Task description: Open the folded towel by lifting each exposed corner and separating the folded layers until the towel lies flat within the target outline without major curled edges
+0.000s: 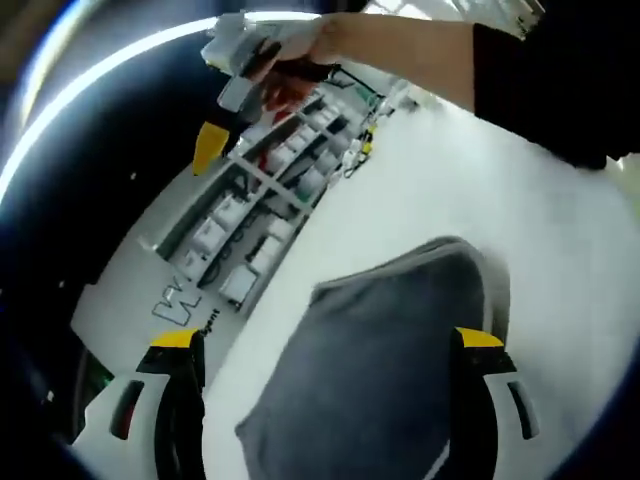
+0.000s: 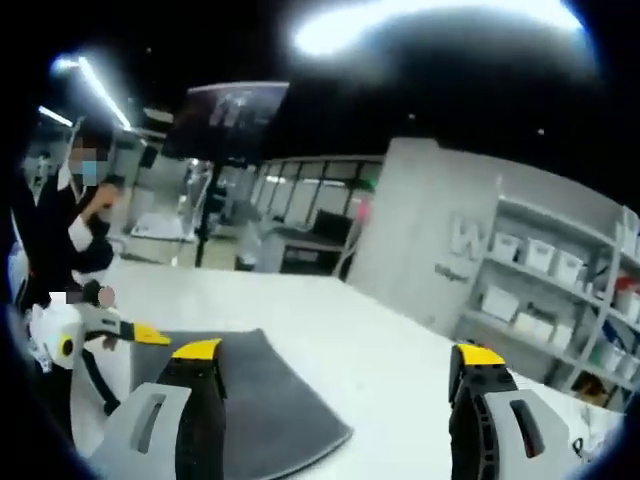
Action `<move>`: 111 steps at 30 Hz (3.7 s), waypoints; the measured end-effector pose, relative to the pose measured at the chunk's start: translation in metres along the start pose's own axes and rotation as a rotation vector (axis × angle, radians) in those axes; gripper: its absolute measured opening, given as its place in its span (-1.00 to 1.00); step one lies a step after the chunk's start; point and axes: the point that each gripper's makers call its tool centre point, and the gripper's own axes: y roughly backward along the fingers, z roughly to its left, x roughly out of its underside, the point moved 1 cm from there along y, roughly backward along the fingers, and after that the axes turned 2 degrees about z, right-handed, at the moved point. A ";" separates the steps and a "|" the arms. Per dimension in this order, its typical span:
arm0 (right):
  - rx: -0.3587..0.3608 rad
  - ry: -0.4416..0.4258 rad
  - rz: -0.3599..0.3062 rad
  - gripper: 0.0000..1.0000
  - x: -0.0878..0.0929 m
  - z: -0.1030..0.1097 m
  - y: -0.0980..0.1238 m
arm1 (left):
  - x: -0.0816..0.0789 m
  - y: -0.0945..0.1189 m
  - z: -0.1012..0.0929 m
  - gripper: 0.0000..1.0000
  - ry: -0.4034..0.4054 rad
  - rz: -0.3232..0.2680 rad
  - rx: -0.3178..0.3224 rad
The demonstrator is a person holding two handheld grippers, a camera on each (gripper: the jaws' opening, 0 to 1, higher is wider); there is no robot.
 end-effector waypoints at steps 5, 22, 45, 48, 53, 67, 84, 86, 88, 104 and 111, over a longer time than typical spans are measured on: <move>-0.045 -0.043 0.058 0.75 0.029 0.001 -0.029 | -0.005 -0.003 -0.019 0.99 -0.005 -0.012 0.036; -0.133 -0.100 0.121 0.64 0.061 0.018 -0.057 | -0.033 0.002 -0.034 0.99 -0.034 -0.082 0.021; -0.331 -0.326 0.387 0.13 0.196 0.036 -0.096 | -0.031 0.005 -0.025 0.69 0.017 -0.106 0.011; -0.335 -0.333 0.411 0.20 0.203 0.038 -0.097 | -0.030 0.006 -0.024 0.69 0.020 -0.103 0.009; -0.313 -0.355 0.418 0.25 0.206 0.034 -0.098 | -0.029 0.006 -0.021 0.69 0.024 -0.105 0.003; -0.267 -0.348 0.424 0.03 0.210 0.052 -0.105 | -0.030 0.002 -0.033 0.44 0.024 -0.115 0.033; -0.190 -0.418 0.410 -0.69 0.220 0.019 -0.131 | -0.031 -0.020 -0.079 -0.95 0.246 -0.144 0.337; -0.172 -0.432 0.397 -0.80 0.219 0.005 -0.133 | -0.033 -0.019 -0.079 -0.96 0.259 -0.149 0.349; -0.164 -0.448 0.392 -0.83 0.219 0.003 -0.132 | -0.035 -0.017 -0.080 -0.96 0.270 -0.159 0.363; -0.149 -0.497 0.353 -0.75 0.215 -0.007 -0.130 | -0.039 -0.009 -0.061 -0.97 0.324 -0.215 0.340; -0.140 -0.562 0.357 -0.52 0.223 -0.004 -0.129 | -0.037 -0.009 -0.064 -0.97 0.325 -0.206 0.345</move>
